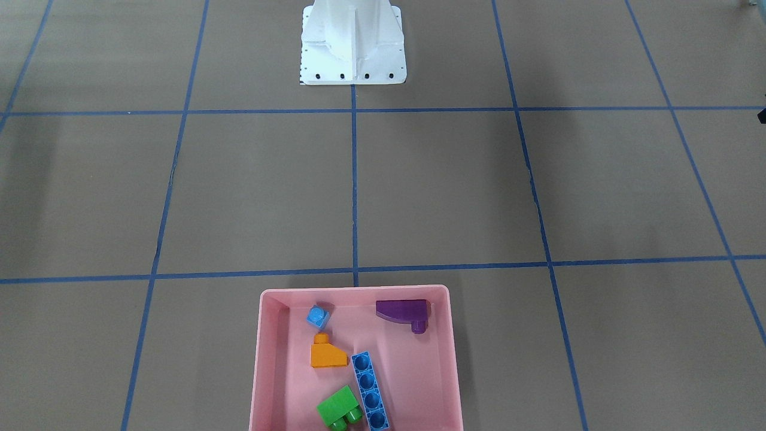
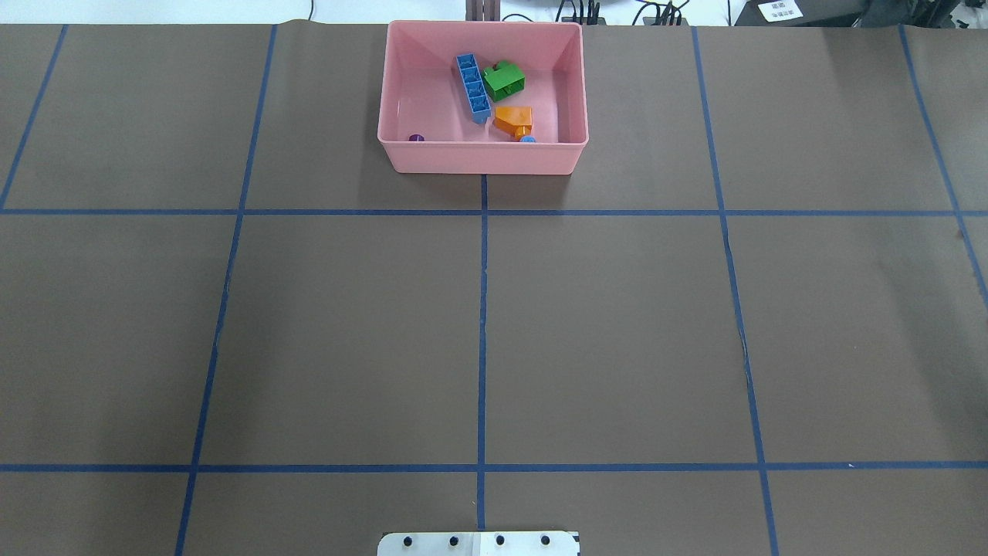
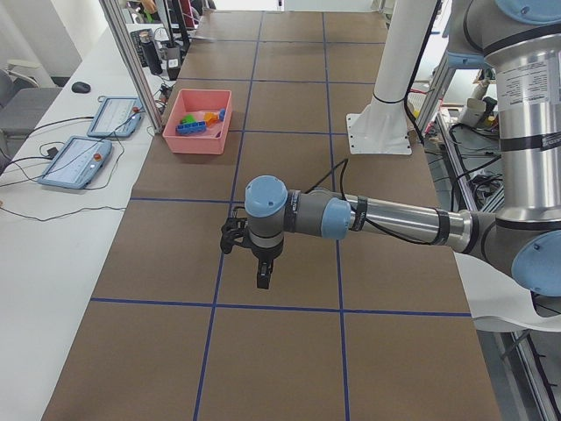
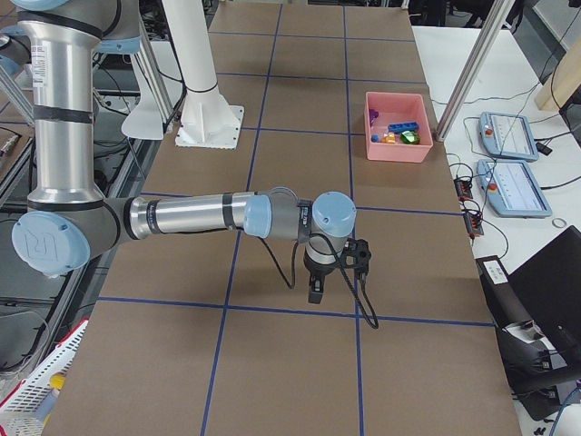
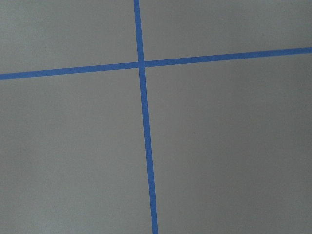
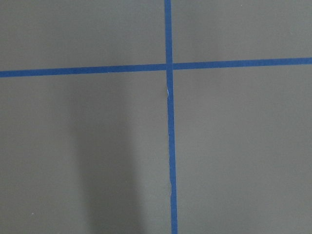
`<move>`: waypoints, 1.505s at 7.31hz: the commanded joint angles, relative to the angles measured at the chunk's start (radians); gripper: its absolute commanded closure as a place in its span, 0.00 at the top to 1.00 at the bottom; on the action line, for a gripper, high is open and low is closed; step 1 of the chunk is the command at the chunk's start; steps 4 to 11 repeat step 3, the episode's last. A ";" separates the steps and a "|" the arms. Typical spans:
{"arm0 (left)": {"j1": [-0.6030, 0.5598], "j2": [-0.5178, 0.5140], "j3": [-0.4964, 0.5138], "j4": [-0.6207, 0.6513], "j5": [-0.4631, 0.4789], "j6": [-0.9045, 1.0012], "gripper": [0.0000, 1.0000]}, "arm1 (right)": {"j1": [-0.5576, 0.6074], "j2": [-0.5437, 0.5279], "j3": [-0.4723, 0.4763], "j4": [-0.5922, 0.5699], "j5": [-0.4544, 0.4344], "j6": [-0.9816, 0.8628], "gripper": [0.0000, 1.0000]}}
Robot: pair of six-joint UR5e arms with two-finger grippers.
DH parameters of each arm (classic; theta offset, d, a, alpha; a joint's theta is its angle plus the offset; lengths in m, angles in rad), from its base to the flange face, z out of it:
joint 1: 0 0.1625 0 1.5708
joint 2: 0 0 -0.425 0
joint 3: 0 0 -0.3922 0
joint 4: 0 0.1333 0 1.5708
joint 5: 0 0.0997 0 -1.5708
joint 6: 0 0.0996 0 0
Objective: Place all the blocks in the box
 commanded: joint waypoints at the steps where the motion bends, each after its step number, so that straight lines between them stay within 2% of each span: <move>1: 0.000 -0.002 -0.001 0.000 0.000 0.000 1.00 | 0.000 0.002 -0.001 0.000 0.000 0.000 1.00; 11: 0.000 -0.002 -0.006 -0.002 0.000 0.000 1.00 | 0.000 0.002 -0.001 0.000 0.000 0.000 1.00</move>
